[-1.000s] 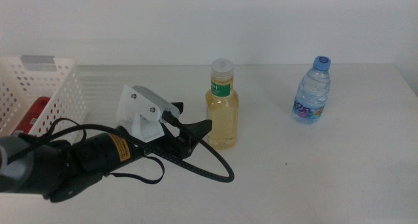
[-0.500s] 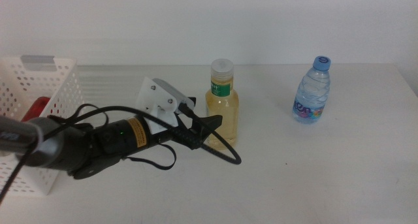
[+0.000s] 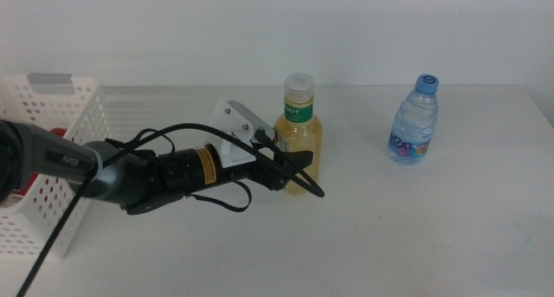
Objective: Use arms to grab the bottles and put them into the dustbin to the left of the table.
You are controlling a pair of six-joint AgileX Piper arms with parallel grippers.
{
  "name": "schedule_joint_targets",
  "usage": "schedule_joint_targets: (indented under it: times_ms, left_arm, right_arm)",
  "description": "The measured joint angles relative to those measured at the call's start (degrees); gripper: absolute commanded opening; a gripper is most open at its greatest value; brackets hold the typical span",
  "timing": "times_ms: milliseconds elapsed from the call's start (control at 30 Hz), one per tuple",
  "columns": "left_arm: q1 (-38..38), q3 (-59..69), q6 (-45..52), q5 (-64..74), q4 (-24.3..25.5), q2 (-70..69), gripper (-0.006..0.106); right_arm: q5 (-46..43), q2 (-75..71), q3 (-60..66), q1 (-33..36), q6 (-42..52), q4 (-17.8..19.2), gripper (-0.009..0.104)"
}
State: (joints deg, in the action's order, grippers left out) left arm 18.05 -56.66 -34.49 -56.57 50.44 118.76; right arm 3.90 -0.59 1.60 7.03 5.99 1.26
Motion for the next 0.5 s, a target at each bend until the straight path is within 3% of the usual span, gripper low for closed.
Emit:
schedule_joint_targets:
  times_ms: [333, 500]
  left_arm:
    - [1.10, -4.48, -0.74, -1.82, -0.09, 4.54, 0.090]
    - [3.01, -5.19, -0.74, -1.08, -4.23, 5.83, 0.090]
  right_arm:
    - [0.00, 0.00, 0.00, 0.00, 0.00, 0.00, 0.071]
    - [0.00, 0.00, 0.00, 0.00, 0.00, 0.00, 0.071]
